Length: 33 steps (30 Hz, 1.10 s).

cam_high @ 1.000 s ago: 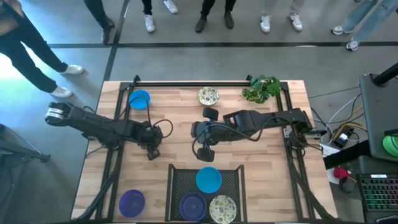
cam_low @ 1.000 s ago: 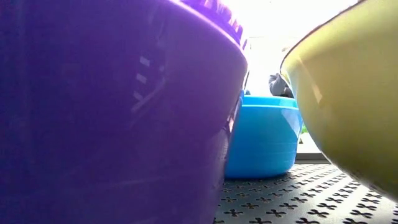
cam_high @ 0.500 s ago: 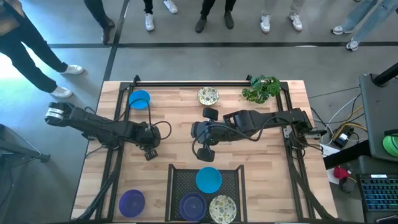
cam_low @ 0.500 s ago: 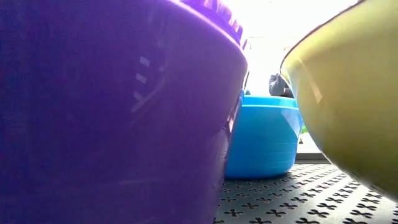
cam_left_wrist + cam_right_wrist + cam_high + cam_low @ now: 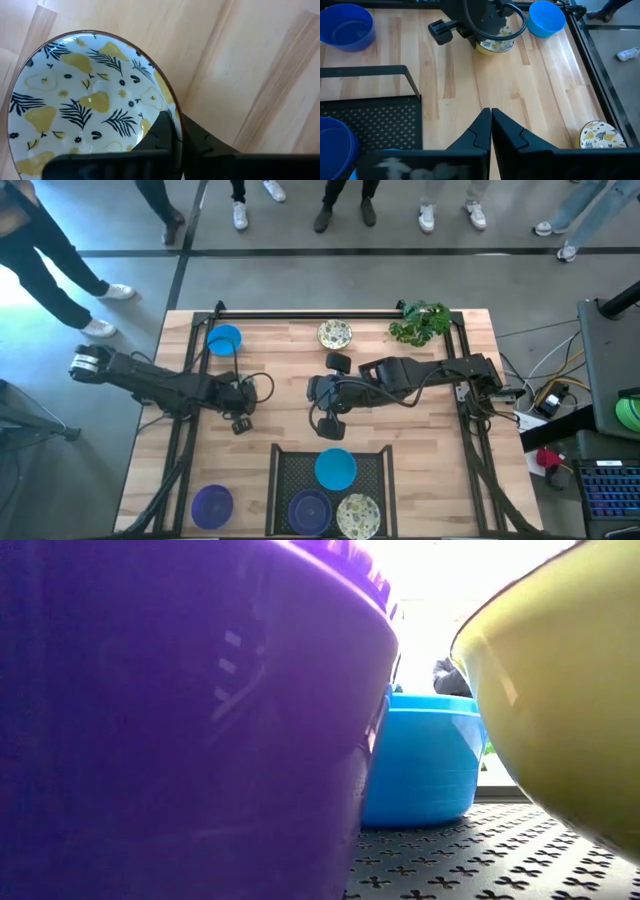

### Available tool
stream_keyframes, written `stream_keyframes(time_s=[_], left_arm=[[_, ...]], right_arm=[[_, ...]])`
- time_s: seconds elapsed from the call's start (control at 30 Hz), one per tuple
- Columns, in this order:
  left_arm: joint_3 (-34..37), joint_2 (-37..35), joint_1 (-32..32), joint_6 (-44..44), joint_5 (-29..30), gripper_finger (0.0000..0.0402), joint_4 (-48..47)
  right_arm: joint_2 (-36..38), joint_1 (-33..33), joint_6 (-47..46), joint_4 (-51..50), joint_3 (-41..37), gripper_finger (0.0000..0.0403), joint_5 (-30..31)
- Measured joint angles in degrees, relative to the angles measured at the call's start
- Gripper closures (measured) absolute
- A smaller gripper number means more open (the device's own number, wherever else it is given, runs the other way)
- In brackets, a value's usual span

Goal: Pick & Place Mini bowls
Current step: Stack the bottom white patterned bowl on top of the white patterned bowl on the shelf

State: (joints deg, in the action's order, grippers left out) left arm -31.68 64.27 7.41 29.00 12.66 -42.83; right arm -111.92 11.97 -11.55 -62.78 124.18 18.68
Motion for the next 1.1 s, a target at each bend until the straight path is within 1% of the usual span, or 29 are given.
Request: stream_keyframes(time_s=[0.1,0.3,0.6,0.8,0.9,1.1], left_arm=[[-0.4,0.0,0.0,-0.9,-0.2,0.0395,-0.4],[-3.8,0.2,0.0,-3.3,-1.0,0.0398,-2.0],[-9.0,0.2,0.0,-7.9,1.4,0.0398,-2.2],[-14.5,0.8,0.0,-12.7,2.4,0.0398,-2.2],[-17.9,3.2,0.0,-15.5,2.7,0.0398,-2.2],[-26.4,12.8,0.0,-23.3,2.8,0.0398,-2.1]], right_arm=[[0.0,0.0,0.0,0.0,0.0,0.0394,0.0],[0.1,0.0,0.0,0.0,0.0,0.0394,0.0],[0.8,0.0,0.2,0.0,0.2,0.0394,0.0],[3.0,0.0,0.0,0.0,0.2,0.0394,0.0],[4.0,0.0,-0.2,0.0,0.2,0.0394,0.8],[5.2,0.0,-0.3,-0.5,0.2,0.0394,0.9]])
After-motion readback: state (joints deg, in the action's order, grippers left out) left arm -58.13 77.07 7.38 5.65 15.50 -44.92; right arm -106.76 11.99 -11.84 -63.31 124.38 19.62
